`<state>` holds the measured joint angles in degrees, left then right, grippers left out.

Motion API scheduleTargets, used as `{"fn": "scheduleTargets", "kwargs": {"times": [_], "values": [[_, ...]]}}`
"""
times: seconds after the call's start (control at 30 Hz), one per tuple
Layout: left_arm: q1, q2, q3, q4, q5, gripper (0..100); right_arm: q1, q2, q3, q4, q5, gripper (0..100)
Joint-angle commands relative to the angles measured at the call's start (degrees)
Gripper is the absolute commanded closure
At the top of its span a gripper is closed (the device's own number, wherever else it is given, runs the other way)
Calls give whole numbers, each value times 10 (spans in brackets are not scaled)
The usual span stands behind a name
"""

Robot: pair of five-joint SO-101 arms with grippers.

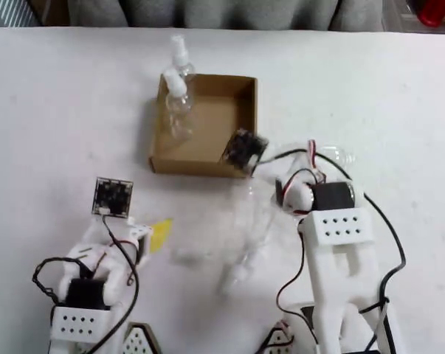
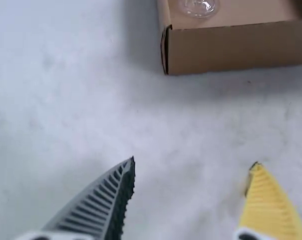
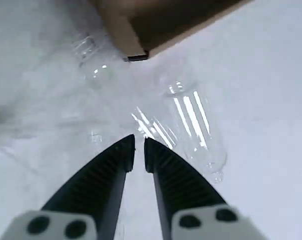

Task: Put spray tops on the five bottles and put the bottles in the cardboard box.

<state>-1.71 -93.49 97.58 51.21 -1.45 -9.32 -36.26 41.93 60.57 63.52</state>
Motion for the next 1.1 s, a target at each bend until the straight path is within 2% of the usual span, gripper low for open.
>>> {"fn": "scheduleTargets", "kwargs": {"times": [0.0, 0.1, 0.3, 0.5, 0.7, 0.83, 1.07], "values": [[-4, -9, -2, 3, -7, 669, -23, -8, -33, 38, 79, 980], [-4, -9, -2, 2, -7, 669, -45, 19, -34, 61, 127, 954], [-3, -9, -2, 1, -7, 669, -70, 103, -52, 50, 143, 787], [-3, -9, -2, 0, -8, 669, -65, 227, -137, 45, 143, 779], [-2, -9, -2, -1, -8, 669, -51, 343, -226, 85, 145, 779], [-2, -9, -2, -1, -8, 669, -40, 394, -240, 85, 174, 779], [-1, -10, -2, -1, -8, 669, -36, 441, -238, 31, 177, 783]]}}
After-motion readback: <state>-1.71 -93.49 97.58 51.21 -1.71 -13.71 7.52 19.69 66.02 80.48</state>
